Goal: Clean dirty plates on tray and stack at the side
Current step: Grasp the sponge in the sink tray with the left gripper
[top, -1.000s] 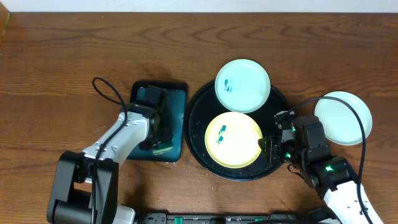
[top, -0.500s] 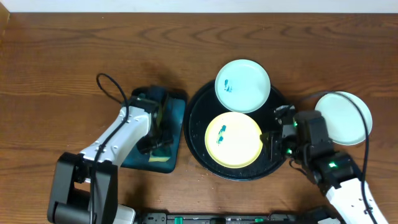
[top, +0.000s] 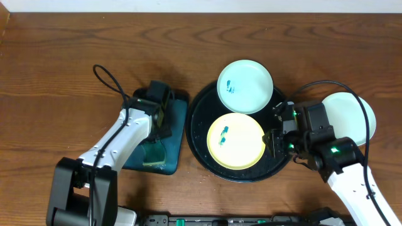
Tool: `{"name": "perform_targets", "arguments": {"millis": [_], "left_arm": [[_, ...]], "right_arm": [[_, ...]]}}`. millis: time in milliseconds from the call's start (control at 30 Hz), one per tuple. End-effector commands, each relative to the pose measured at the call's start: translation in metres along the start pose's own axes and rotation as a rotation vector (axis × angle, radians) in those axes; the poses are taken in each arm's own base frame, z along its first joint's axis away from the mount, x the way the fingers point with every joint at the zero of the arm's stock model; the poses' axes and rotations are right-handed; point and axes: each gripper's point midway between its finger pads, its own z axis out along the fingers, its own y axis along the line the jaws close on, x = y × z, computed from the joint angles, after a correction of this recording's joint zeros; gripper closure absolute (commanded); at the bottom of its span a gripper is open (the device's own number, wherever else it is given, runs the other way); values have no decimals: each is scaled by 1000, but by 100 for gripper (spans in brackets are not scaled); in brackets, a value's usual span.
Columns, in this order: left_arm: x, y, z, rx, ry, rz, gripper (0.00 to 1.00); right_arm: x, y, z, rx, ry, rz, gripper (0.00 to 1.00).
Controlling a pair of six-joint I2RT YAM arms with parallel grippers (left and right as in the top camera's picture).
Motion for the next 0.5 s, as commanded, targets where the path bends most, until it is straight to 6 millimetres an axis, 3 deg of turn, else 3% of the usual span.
{"name": "perform_targets", "arguments": {"millis": [0,33,167,200,333,467], "left_arm": [[5,10,14,-50,7,10,37],[7,11,18,-53,12,9,37],[8,8,34,-57,18,-13,86],[6,6,35,-53,13,-15,92],[2,-3,32,-9,9,-9,93],[-10,-8,12,13,-13,3,92]], "right_arm": [[-4,0,0,3,-4,-15,70],[-4,0,0,2,-5,-15,70],[-4,0,0,2,-4,-12,71],[-4,0,0,2,-4,-12,71],[-4,0,0,3,-4,-12,73],[-4,0,0,2,-4,-11,73]]}}
